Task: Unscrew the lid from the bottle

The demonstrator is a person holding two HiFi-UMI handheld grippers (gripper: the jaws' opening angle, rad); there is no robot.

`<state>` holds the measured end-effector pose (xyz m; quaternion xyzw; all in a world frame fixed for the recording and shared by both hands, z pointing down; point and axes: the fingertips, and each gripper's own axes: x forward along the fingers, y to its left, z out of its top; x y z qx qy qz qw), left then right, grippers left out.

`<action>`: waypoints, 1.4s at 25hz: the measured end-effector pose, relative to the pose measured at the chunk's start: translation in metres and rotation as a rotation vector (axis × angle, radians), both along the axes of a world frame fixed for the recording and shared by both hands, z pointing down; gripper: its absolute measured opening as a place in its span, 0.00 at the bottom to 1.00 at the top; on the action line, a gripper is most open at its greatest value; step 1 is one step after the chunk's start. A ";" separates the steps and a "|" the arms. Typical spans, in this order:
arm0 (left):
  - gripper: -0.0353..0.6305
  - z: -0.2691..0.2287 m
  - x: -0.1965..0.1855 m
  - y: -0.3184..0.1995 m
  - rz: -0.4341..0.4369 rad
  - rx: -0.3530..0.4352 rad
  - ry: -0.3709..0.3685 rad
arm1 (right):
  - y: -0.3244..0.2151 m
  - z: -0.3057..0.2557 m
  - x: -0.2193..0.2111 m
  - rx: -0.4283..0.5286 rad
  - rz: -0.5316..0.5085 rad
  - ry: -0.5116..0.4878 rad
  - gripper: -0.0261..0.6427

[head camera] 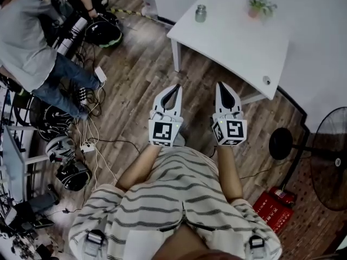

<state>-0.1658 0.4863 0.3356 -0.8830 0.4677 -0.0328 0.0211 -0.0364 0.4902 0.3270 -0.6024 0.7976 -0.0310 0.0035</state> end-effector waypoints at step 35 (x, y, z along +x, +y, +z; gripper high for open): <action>0.06 0.057 0.147 -0.420 -0.064 -0.138 -0.076 | -0.438 0.039 0.113 -0.110 -0.155 -0.021 0.06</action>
